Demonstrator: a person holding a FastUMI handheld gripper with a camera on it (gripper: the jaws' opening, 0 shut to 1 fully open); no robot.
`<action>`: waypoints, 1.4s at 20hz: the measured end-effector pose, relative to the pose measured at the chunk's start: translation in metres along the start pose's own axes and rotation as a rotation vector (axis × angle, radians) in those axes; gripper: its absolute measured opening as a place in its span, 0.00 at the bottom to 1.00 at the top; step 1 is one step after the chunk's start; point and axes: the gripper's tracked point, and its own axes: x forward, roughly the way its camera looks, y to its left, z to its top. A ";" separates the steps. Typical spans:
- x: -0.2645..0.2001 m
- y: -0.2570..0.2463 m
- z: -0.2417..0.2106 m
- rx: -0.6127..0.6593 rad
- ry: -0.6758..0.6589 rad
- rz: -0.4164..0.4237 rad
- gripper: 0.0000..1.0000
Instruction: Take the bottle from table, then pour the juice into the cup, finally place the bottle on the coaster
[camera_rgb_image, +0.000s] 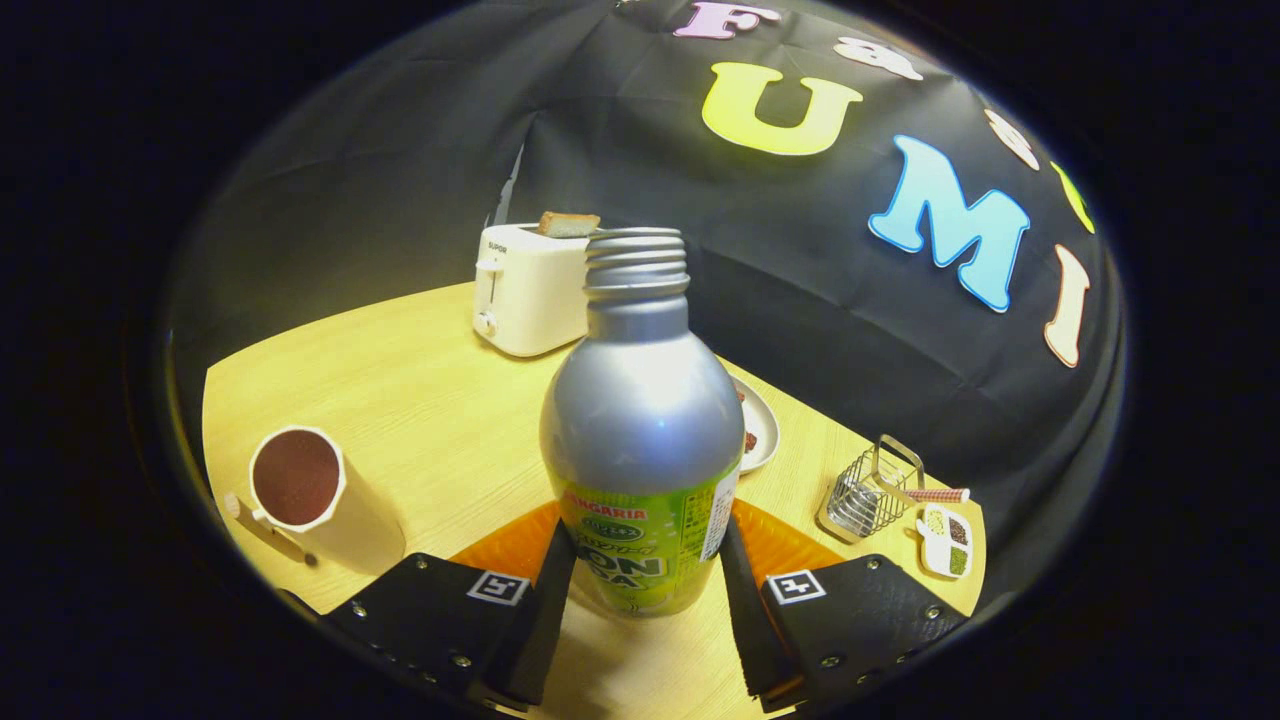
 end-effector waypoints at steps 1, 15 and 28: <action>0.004 -0.001 0.002 0.008 -0.008 0.002 0.72; 0.050 -0.010 -0.014 0.063 0.006 -0.004 0.74; 0.055 -0.010 -0.021 0.153 -0.011 -0.009 0.78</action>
